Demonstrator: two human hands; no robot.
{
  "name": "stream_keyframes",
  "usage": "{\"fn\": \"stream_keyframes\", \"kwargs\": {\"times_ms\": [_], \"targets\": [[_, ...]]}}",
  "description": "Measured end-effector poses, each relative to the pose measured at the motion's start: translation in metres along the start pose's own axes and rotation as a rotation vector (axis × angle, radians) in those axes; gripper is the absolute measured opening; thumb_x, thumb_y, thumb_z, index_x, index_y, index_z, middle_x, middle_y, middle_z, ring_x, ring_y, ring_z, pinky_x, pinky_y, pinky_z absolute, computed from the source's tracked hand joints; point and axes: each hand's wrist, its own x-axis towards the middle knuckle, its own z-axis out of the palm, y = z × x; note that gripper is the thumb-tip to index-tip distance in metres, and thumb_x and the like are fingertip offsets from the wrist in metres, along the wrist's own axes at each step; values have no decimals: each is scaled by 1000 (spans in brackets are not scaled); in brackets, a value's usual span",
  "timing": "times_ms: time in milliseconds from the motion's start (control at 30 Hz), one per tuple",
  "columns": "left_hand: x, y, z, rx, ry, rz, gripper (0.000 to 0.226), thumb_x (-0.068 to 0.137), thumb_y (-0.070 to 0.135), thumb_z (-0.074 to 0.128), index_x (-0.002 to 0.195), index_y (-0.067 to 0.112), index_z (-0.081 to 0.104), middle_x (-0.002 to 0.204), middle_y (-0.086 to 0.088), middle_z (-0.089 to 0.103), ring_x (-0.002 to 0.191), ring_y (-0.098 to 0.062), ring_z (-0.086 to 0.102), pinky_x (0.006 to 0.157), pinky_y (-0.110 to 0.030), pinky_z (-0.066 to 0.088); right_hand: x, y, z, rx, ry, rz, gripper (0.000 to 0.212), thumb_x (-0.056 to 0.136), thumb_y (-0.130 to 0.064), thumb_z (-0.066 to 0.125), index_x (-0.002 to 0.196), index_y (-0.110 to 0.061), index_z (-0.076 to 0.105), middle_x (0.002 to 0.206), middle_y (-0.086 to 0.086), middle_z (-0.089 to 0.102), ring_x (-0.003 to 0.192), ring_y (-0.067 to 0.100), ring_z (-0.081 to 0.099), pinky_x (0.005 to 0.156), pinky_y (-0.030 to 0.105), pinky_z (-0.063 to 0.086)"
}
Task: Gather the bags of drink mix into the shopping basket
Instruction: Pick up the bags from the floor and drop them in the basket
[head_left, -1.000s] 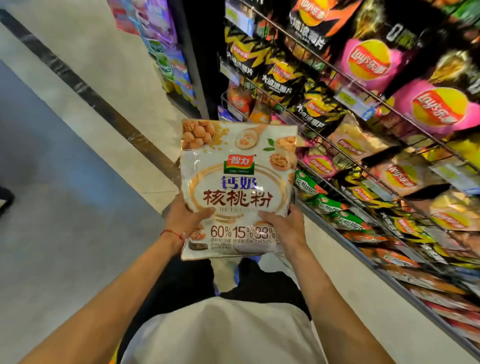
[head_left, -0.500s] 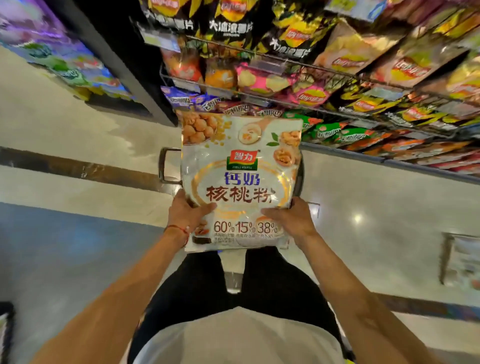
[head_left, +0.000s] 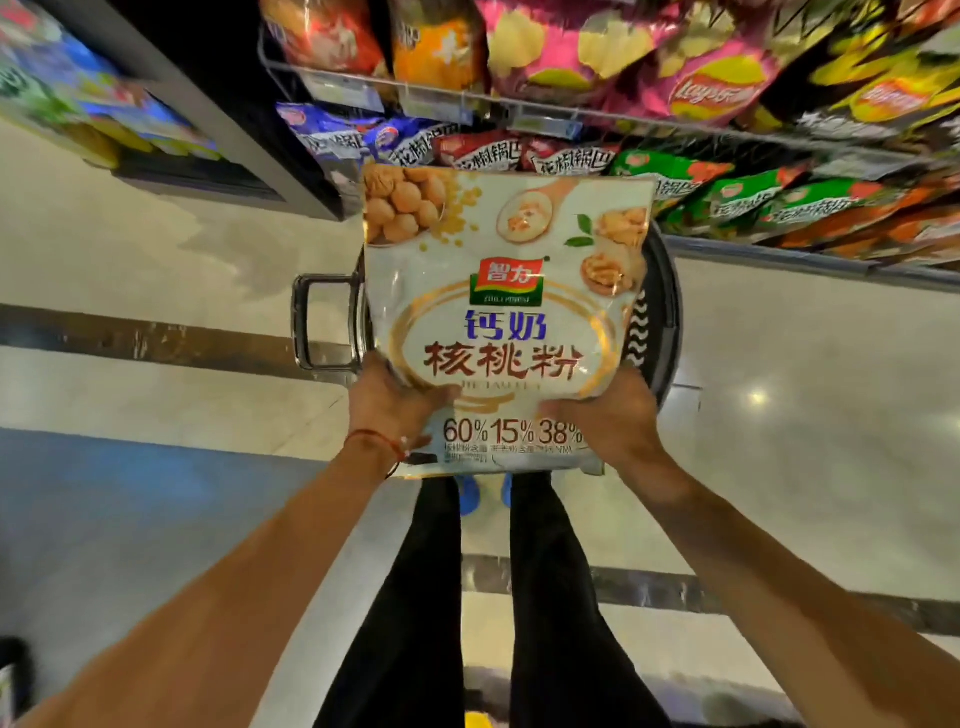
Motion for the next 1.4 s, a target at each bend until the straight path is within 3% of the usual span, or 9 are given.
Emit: {"fn": "stream_keyframes", "kwargs": {"times_ms": [133,300,567,700,767,900,1133,1300,1400], "targets": [[54,-9,22,20,47,67,69,63,20,95,117,11,53,108,-2,68,93,-19,66,50,-16,53,53,7,20,15,76,-35,84,53,-26,103,125,-11,62,112,-2,72,103,15,67,81,24,51],[126,-34,56,53,106,141,80,59,26,97,125,14,52,116,2,68,109,-16,64,98,-37,53,120,19,54,95,107,-121,82,58,-15,100,126,-13,54,115,-8,67,108,12,63,92,28,51],[245,-85,114,73,160,361,81,73,17,88,138,14,40,128,-1,67,119,-13,62,104,-35,51,228,80,134,186,234,-300,83,62,-32,95,131,-27,48,124,-9,67,118,11,65,104,41,54],[299,-108,143,92,257,419,83,73,24,90,139,19,40,130,5,65,118,0,58,107,-23,46,281,105,171,312,257,-318,64,71,-16,91,116,-38,50,114,-5,68,108,13,68,100,52,56],[320,-116,158,74,293,422,80,75,22,89,140,15,42,126,7,64,110,11,51,98,-1,38,310,122,189,363,191,-380,73,80,6,80,139,-19,44,132,18,62,125,32,63,103,63,51],[351,-129,186,53,317,412,64,82,20,83,135,6,49,114,11,58,102,5,47,87,3,31,355,149,211,536,137,-567,85,79,24,72,147,9,24,142,41,44,137,55,46,108,77,37],[363,-147,197,1,258,364,66,88,28,77,142,14,41,126,13,55,122,-1,51,107,-15,37,369,154,222,379,286,-499,80,80,1,84,144,-17,38,137,24,55,132,42,55,106,66,47],[328,-132,186,12,305,210,83,83,23,81,147,7,32,140,-6,54,127,-13,50,116,-36,38,323,118,195,75,263,-190,102,80,-26,87,157,-6,25,155,14,39,144,27,42,122,45,35],[279,-110,168,79,303,106,70,84,26,79,139,7,39,140,-11,53,131,-25,50,116,-39,37,279,90,169,-99,237,-42,74,93,-33,69,154,-6,35,152,15,42,139,29,44,118,37,35]]}}
